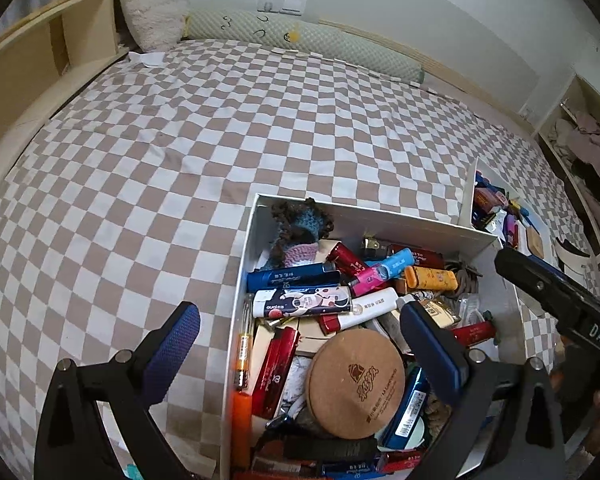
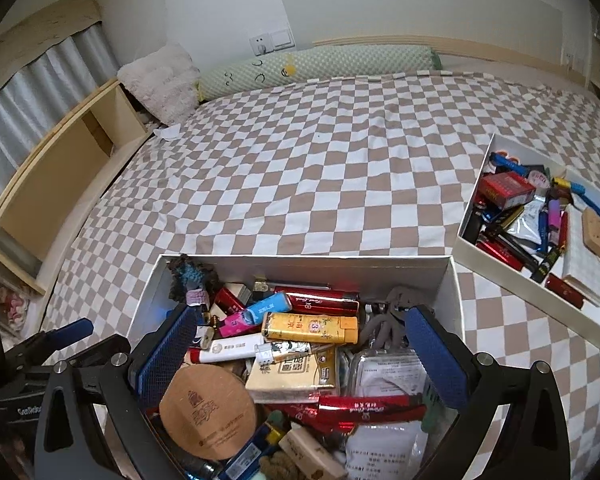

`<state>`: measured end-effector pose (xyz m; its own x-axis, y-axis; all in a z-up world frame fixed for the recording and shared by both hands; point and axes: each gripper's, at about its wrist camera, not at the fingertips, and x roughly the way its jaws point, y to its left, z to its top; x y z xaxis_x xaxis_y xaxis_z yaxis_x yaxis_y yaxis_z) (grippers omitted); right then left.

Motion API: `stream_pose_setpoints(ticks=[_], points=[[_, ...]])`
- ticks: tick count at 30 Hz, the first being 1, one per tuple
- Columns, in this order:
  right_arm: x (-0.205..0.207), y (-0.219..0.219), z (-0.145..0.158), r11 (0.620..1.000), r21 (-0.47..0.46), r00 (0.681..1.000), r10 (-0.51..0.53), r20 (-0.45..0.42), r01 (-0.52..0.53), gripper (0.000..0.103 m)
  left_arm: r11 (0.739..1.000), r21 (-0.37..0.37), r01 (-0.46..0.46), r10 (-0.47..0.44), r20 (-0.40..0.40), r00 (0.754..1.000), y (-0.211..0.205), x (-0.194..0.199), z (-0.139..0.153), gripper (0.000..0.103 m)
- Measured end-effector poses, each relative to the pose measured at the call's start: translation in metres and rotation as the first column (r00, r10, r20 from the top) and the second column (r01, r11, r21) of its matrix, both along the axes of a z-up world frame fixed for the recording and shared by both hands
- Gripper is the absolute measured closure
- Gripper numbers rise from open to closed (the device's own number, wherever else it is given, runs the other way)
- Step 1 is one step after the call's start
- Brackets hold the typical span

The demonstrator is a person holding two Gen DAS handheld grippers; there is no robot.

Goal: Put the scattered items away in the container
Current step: 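Open the right tool over the box while the left tool releases its lighter, then raise both open tools away from the white box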

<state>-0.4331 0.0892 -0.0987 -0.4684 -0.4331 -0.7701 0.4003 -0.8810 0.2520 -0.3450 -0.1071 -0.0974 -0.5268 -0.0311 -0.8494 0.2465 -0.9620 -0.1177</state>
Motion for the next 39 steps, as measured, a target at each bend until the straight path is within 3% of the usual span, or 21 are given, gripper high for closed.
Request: stream_pose_setpoints(ticks=[8,15,19,39], points=[[0.022,-0.008,0.014,0.996,0.084,0.997,0.026,-0.067,-0.02,0.0,1.0,-0.017,0.006,-0.007,-0.028,1.0,0.001,0.015,0.014,0.002],[0.038,-0.005,0.024,0.994,0.107,0.995,0.026,-0.096,-0.015,0.0,0.996,-0.08,0.032,-0.038,-0.082,0.996,0.015,0.026,0.031,0.002],[0.048,-0.003,0.03,0.992,0.129,0.993,0.022,-0.116,-0.006,0.0,0.995,-0.079,0.06,-0.068,-0.099,0.993,0.022,0.032,0.038,0.002],[0.096,0.034,0.064,0.99,0.13,0.983,-0.026,-0.182,0.05,0.0,0.994,-0.078,0.083,-0.093,-0.133,0.987,0.044,0.069,0.064,0.002]])
